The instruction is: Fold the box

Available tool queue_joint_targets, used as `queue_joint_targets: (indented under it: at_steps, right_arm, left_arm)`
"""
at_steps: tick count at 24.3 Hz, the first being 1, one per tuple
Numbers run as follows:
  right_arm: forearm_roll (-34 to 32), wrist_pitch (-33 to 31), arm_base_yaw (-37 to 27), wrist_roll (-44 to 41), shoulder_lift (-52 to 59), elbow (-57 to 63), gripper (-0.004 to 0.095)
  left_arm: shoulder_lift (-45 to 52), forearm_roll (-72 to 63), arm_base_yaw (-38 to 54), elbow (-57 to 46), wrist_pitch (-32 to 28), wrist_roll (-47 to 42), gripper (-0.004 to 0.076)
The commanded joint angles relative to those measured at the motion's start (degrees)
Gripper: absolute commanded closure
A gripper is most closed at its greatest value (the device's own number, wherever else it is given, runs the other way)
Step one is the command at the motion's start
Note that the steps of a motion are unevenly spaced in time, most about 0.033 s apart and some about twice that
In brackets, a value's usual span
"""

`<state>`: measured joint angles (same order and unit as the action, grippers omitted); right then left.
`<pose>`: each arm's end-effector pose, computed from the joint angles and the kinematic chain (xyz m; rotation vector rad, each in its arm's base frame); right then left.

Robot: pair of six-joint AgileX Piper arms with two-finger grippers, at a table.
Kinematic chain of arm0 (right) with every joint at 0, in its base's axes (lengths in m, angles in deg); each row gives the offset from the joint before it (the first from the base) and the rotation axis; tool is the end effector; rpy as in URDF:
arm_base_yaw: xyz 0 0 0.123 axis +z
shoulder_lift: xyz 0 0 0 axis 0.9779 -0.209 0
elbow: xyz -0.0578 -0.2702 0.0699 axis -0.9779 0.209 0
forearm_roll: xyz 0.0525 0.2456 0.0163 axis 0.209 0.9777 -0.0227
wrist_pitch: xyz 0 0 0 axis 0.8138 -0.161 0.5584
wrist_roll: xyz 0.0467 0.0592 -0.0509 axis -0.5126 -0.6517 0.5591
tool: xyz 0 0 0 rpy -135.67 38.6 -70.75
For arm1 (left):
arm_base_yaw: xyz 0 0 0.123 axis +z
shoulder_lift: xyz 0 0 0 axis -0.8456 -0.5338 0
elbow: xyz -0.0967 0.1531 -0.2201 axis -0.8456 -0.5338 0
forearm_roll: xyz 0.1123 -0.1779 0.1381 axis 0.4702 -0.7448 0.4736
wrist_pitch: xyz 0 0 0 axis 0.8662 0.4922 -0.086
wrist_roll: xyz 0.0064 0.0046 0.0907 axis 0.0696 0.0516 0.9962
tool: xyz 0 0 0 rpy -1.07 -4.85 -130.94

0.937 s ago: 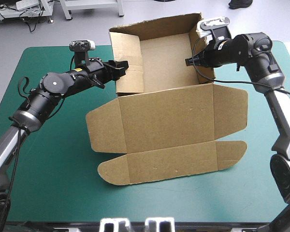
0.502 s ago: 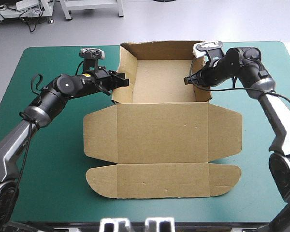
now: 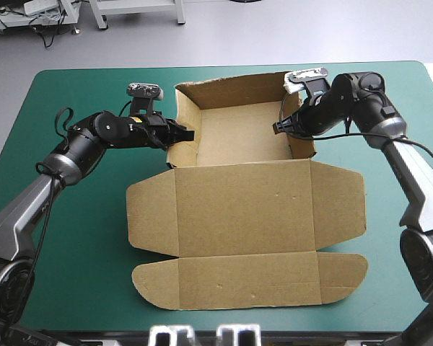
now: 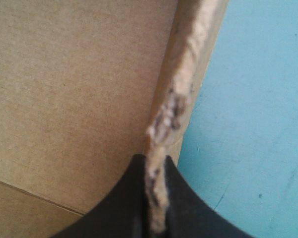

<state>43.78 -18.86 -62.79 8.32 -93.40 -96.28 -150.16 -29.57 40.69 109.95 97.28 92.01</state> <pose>0.3673 0.1133 0.3474 -0.4440 2.5470 0.2746 0.3366 -0.1348 0.3164 0.3476 2.3019 -0.6158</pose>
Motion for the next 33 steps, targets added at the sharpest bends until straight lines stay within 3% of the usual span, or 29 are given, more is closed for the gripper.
queue_joint_targets:
  at_steps: [1, 8, 10, 13, 17, 22, 27, 33]
  right_arm:
    - [7.16, 2.80, 1.58, 4.07, 1.98, -1.71, 0.0931]
    - [5.85, 1.75, 3.26, 3.54, 0.49, -1.71, 0.0930]
    - [4.11, 1.89, 3.99, 2.51, 0.28, -1.71, 0.0930]
    - [1.02, -1.97, 4.36, 1.41, -0.95, -1.71, 0.0931]
    - [-0.90, -3.96, 4.36, -0.10, -1.58, -1.71, 0.0930]
    - [-0.22, -2.49, 4.46, -5.80, -2.25, -1.71, 0.0930]
    - [-2.56, -6.72, 4.60, -4.80, -5.68, -1.71, 0.0931]
    - [-3.27, -6.70, 4.49, -3.25, -6.24, -1.71, 0.0932]
  left_arm:
    - [0.77, 1.80, -2.15, 4.88, 10.02, -5.41, 0.0734]
    - [-5.08, 16.15, -6.43, 15.58, 18.82, -16.36, 0.0734]
    - [-7.78, 16.76, -6.93, 19.03, 22.98, -17.15, 0.0734]
    - [-12.90, 20.10, -6.91, 24.74, 34.18, -19.55, 0.0734]
    - [-14.39, 25.92, -7.23, 25.81, 38.88, -20.81, 0.0734]
    - [-15.29, 36.31, -10.35, 25.81, 39.04, -22.87, 0.0734]
    - [-16.98, 35.18, -10.86, 25.81, 39.04, -22.70, 0.0734]
    - [-16.97, 36.48, -10.86, 25.81, 39.04, -21.97, 0.0734]
